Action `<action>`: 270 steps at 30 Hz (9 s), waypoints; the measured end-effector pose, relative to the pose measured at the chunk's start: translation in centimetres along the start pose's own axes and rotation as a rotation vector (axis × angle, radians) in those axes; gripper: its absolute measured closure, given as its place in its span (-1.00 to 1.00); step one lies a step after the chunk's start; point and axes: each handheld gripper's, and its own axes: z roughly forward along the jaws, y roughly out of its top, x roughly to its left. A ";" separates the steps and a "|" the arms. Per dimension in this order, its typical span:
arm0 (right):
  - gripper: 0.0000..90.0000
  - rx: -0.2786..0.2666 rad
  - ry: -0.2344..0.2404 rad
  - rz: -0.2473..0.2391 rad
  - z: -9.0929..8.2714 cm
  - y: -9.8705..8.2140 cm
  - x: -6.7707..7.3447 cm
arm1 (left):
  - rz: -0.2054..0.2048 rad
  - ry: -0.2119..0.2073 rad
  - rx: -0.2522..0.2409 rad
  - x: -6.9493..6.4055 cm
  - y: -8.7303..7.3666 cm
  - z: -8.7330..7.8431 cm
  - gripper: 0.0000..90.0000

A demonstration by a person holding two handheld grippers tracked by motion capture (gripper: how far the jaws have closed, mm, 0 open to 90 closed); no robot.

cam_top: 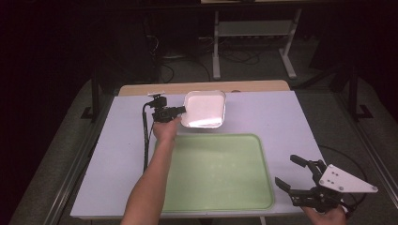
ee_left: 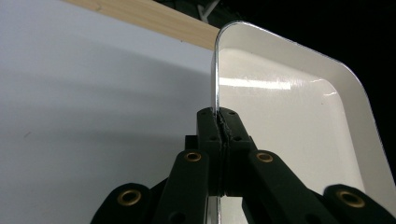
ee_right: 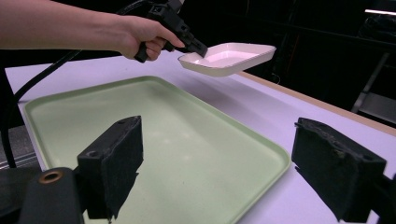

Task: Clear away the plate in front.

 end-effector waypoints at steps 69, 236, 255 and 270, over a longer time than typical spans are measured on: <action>-0.65 0.039 0.012 -0.021 1.3 -0.1 0.7 | 0.021 -0.061 -0.034 0.6 -8.8 -9.5 0.97; -0.66 0.091 -0.041 0.008 0.9 -1.0 -0.3 | 0.570 -0.047 -0.093 -2.0 -16.1 -16.5 -0.13; -0.66 0.103 -0.046 0.010 0.8 -1.3 -0.5 | 0.641 -0.029 -0.090 -0.8 -15.7 -18.1 -0.31; -0.66 0.108 -0.037 0.022 0.6 -1.8 -0.3 | 0.623 -0.036 -0.091 0.7 -17.7 -19.5 -0.36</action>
